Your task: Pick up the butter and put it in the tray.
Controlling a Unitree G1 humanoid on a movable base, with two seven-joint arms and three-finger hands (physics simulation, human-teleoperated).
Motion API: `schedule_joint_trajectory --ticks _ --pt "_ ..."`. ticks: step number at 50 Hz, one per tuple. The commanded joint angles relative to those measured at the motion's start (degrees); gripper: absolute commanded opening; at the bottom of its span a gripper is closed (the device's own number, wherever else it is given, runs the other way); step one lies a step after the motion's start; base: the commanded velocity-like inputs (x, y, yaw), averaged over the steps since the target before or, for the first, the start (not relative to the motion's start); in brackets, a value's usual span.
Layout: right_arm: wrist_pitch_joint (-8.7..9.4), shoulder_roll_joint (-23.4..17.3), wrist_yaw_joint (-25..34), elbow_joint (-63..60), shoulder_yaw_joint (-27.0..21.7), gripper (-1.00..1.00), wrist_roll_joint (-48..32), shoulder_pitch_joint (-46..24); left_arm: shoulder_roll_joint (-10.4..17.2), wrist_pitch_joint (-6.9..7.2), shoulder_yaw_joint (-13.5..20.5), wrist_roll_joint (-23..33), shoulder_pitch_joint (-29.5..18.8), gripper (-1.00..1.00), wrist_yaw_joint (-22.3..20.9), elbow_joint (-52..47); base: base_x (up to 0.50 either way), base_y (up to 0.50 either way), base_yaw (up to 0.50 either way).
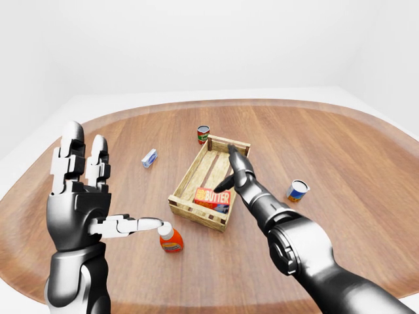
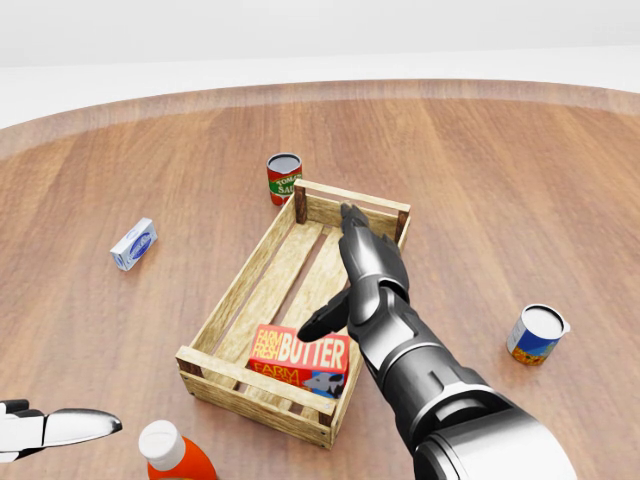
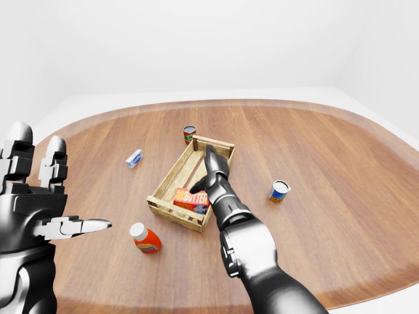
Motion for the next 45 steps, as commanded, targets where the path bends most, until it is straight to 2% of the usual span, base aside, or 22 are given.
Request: schedule_joint_trajectory --ticks 1,16,18,22,23,24,26,27,33,34,38,42,45 --pt "0.00 -0.04 -0.09 -0.27 -0.39 1.00 -0.38 -0.02 0.01 0.00 0.03 -0.17 0.14 1.00 -0.03 -0.32 0.00 0.00 0.00" --pt "0.00 0.30 0.20 -0.54 -0.34 1.00 0.64 -1.64 -0.33 0.00 0.11 -0.11 0.77 1.00 -0.39 -0.92 0.00 0.00 0.00" --pt "0.00 0.45 2.58 -0.83 -1.40 1.00 3.18 -2.82 -0.31 0.00 0.18 -0.11 0.64 1.00 -0.41 -0.76 0.00 0.00 0.00" --pt "0.00 0.95 11.21 -1.80 -3.19 1.00 11.58 -5.49 -0.05 0.00 0.72 -0.55 0.16 1.00 -0.21 -0.90 0.00 0.00 0.00" --pt "0.00 1.31 18.60 -2.35 -5.36 1.00 16.94 -6.22 -0.15 0.00 0.52 -0.36 0.27 1.00 -0.25 -0.70 0.00 0.00 0.00" --pt "0.00 1.46 22.51 -2.71 -5.52 1.00 20.07 -6.60 -0.26 0.00 0.25 -0.18 0.58 1.00 -0.29 -0.95 0.00 0.00 0.00" --pt "0.00 1.30 26.14 -3.38 -3.63 1.00 22.87 -6.83 -0.30 0.00 0.45 -0.38 0.92 1.00 -0.47 -1.49 0.00 0.00 0.00" --pt "-0.09 1.31 29.75 -4.27 -3.26 1.00 25.15 -6.74 -0.28 0.00 0.64 -0.48 0.90 1.00 -0.47 -1.72 0.00 0.00 0.00" --pt "0.00 1.06 33.90 -8.87 0.57 1.00 32.22 -6.73 -0.15 0.00 0.43 -0.11 0.25 1.00 -0.22 -0.83 0.00 0.00 0.00" --pt "0.00 1.32 36.23 -11.28 1.25 1.00 33.67 -5.93 -0.11 0.00 0.53 -0.24 0.35 1.00 -0.22 -1.18 0.00 0.00 0.00" --pt "0.00 1.52 37.37 -19.31 4.49 1.00 35.95 -2.62 -0.14 0.00 0.59 -0.18 0.36 1.00 -0.29 -1.04 0.00 0.00 0.00" --pt "0.00 1.93 38.21 -40.80 8.46 1.00 36.29 6.69 -0.18 0.00 0.65 -0.19 0.39 1.00 -0.24 -1.26 0.00 0.00 0.00" --pt "0.00 2.26 39.26 -62.54 12.05 1.00 34.55 16.67 -0.27 0.00 0.59 -0.11 0.65 1.00 -0.39 -1.41 0.00 0.00 0.00"
